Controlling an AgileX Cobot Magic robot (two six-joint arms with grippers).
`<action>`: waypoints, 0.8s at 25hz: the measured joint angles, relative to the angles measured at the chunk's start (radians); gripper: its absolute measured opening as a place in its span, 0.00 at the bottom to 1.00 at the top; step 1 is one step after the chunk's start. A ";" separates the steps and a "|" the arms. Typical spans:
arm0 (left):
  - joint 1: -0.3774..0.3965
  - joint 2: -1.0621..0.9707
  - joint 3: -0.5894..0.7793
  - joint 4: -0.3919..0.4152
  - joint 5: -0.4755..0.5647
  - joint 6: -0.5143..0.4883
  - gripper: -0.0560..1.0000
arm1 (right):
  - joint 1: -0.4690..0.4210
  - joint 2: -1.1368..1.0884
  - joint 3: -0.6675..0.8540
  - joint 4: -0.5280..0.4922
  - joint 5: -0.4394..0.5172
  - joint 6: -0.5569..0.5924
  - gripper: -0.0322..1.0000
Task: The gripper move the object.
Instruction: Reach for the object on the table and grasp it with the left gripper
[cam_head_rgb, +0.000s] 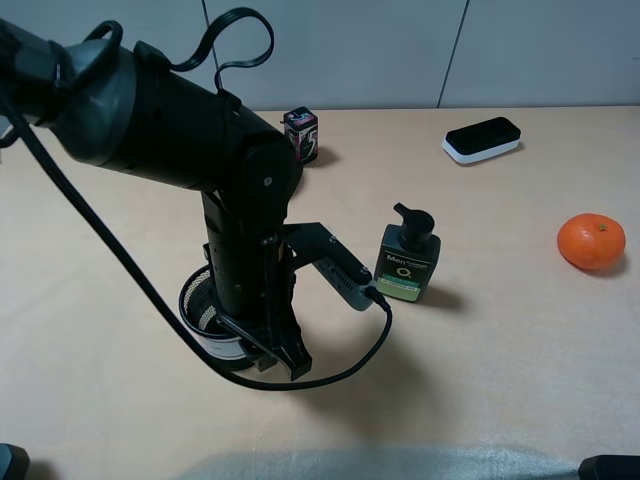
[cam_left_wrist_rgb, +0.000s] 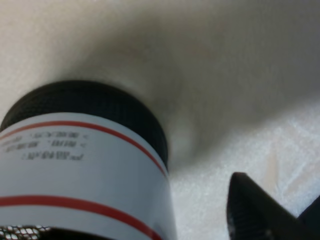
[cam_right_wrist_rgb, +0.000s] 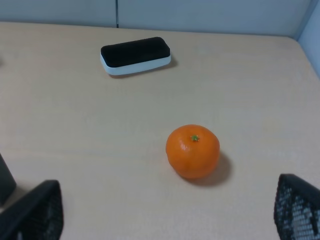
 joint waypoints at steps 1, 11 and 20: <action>0.000 0.000 0.000 -0.001 0.000 0.000 0.50 | 0.000 0.000 0.000 0.000 0.000 0.000 0.65; 0.000 0.000 0.000 -0.024 0.000 0.000 0.34 | 0.000 0.000 0.000 0.000 0.000 0.002 0.65; 0.000 0.000 0.000 -0.024 0.013 0.000 0.24 | 0.000 0.000 0.000 0.000 0.000 0.004 0.65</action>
